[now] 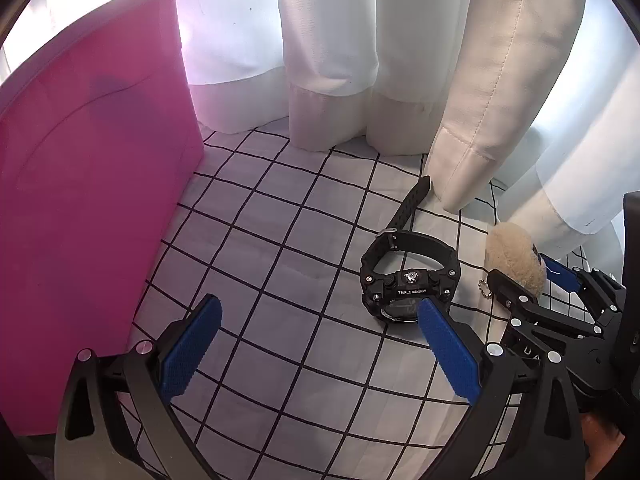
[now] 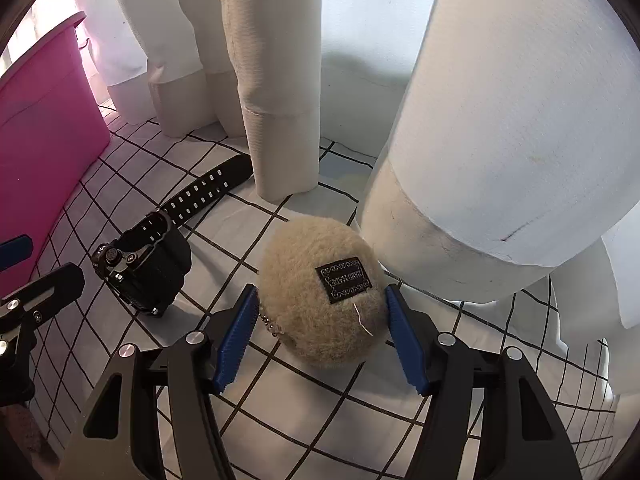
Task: Organize jewelry
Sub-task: 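Grasp the black watch with the left gripper while the right gripper grasps the beige fuzzy ball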
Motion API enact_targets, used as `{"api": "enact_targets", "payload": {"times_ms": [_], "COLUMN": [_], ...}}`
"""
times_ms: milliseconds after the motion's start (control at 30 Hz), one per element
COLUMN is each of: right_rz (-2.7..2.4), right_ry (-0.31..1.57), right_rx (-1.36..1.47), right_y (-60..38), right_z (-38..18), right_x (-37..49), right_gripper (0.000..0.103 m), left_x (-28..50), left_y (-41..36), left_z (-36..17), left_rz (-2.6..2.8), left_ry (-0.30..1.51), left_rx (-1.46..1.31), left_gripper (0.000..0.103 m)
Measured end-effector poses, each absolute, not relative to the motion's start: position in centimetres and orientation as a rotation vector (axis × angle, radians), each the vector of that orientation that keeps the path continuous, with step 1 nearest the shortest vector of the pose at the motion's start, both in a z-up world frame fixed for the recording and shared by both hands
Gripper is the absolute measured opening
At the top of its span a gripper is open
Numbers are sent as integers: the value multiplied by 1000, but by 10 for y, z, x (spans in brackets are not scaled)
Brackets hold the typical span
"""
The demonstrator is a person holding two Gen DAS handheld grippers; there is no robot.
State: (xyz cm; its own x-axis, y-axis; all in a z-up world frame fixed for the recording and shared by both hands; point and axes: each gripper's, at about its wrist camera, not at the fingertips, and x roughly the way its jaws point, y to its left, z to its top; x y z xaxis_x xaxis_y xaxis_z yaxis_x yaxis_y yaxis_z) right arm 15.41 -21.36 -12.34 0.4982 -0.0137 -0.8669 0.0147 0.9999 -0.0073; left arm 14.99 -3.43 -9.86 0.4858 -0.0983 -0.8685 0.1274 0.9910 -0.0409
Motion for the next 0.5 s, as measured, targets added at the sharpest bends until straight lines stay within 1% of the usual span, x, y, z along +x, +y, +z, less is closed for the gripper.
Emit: {"api": "enact_targets", "payload": {"times_ms": [267, 367, 500], "right_rz": [-19, -23, -20], "right_ry": [1033, 1015, 1006], "right_rx": [87, 103, 101], "right_y": [-229, -239, -246], "right_z": [-137, -136, -136], "right_x": [155, 150, 146], "right_gripper": [60, 57, 56], "left_x": [158, 160, 156], "left_y": [-43, -49, -56], "left_z": [-106, -107, -103], "left_rz": [-150, -162, -208], "left_ry": [1056, 1056, 1039], "left_rx": [11, 9, -24], "left_gripper": [97, 97, 97]}}
